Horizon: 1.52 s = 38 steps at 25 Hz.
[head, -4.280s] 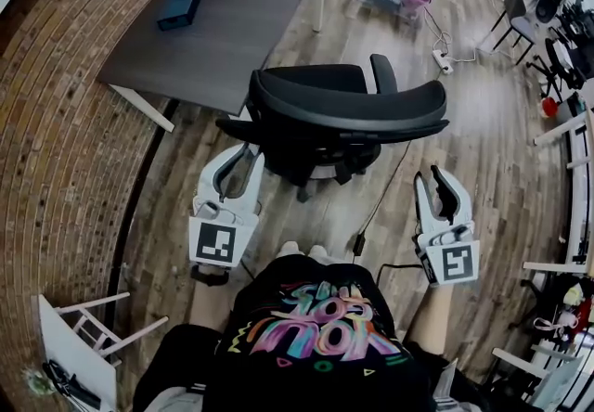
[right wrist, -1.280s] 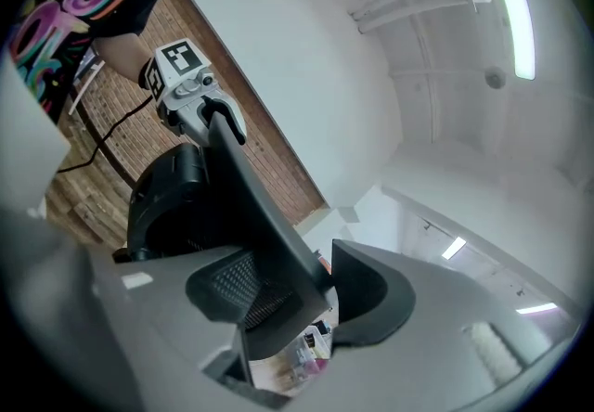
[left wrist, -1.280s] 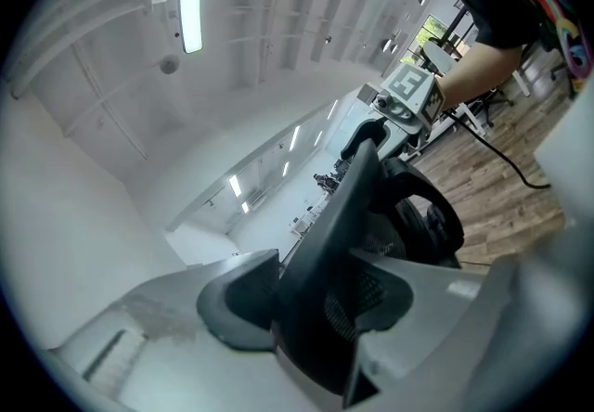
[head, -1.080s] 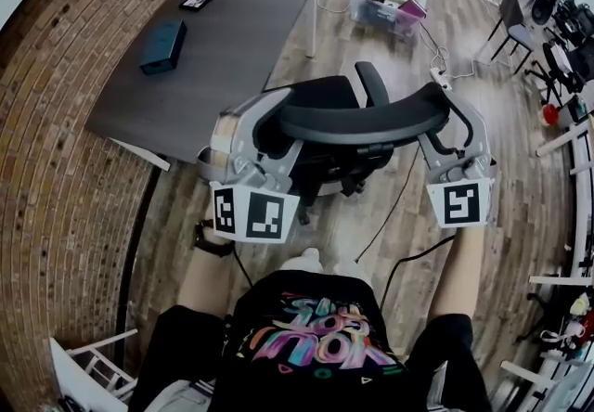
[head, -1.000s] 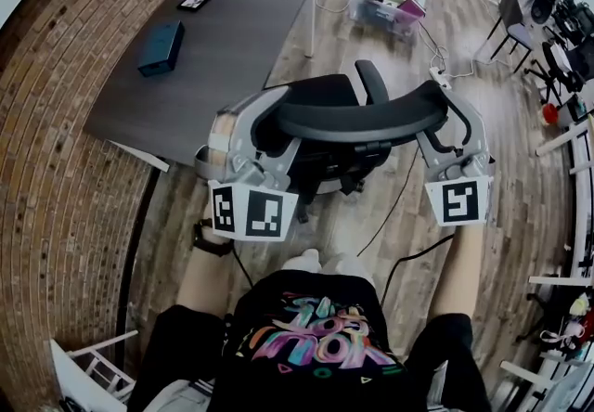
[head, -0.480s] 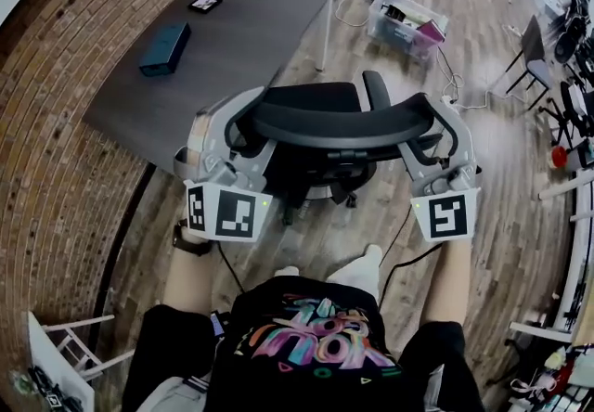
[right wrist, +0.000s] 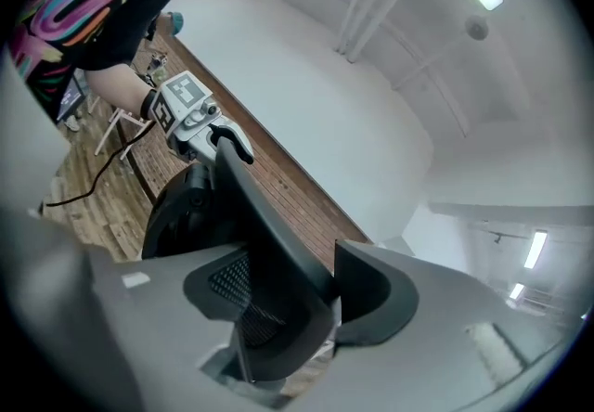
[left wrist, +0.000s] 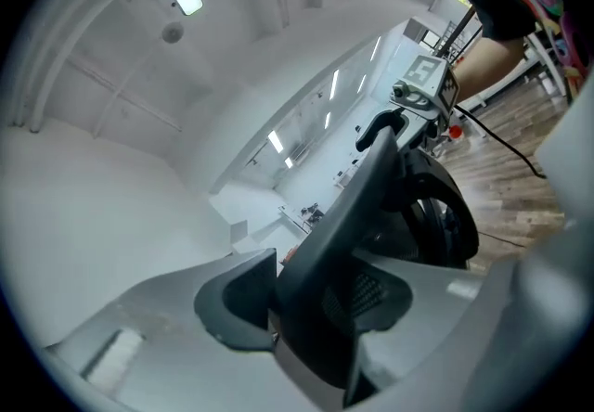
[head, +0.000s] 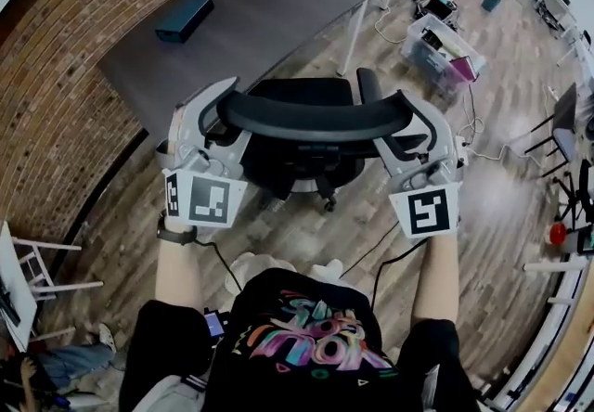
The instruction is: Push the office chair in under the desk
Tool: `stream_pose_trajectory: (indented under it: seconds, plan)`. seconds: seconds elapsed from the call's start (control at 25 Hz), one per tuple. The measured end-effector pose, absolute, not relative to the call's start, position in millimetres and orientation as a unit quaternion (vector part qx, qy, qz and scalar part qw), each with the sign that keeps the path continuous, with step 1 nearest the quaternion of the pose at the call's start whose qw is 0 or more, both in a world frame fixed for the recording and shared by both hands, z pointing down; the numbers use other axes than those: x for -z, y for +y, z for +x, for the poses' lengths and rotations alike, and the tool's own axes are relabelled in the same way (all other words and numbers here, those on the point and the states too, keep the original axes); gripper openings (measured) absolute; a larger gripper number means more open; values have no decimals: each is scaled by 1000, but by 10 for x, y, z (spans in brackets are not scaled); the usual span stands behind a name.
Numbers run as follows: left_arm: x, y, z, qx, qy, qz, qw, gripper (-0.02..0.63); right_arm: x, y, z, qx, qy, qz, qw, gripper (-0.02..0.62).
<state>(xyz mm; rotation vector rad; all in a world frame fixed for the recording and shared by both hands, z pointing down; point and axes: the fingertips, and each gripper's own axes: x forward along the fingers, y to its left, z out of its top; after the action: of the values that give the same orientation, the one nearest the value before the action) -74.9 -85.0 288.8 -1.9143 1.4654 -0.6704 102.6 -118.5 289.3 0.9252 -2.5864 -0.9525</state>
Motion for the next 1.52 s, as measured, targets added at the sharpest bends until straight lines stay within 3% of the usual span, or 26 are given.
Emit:
stream_pose_trajectory:
  seconds: [0.28,0.88,1.52]
  plan:
    - [-2885,-1065,-285,290,599,-687,293,176,-2888,-1623,1416,339,-900,256,101,239]
    - [-2865,-1204,-224,293,631,-658,287,176,-2841,-1977,1392,337,-910,230,71,239]
    - [-2915,-1897,-189,316,644,-636,286,167,-2900,-2852,1359,329,-911,231,94,239]
